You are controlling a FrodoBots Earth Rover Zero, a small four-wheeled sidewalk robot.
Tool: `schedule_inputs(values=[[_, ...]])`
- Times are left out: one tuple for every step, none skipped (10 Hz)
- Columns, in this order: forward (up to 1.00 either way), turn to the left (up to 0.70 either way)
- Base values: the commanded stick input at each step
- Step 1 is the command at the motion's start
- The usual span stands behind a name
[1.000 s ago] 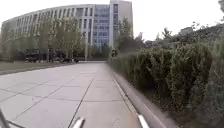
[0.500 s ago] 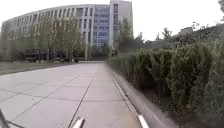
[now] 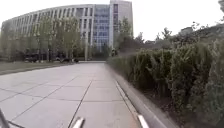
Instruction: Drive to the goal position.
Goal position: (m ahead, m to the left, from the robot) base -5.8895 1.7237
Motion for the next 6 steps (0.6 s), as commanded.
schedule_inputs(values=[[0.04, 0.0], [0.04, 0.0], [0.04, 0.0], [0.04, 0.0], [0.04, 0.0], [0.04, 0.0]])
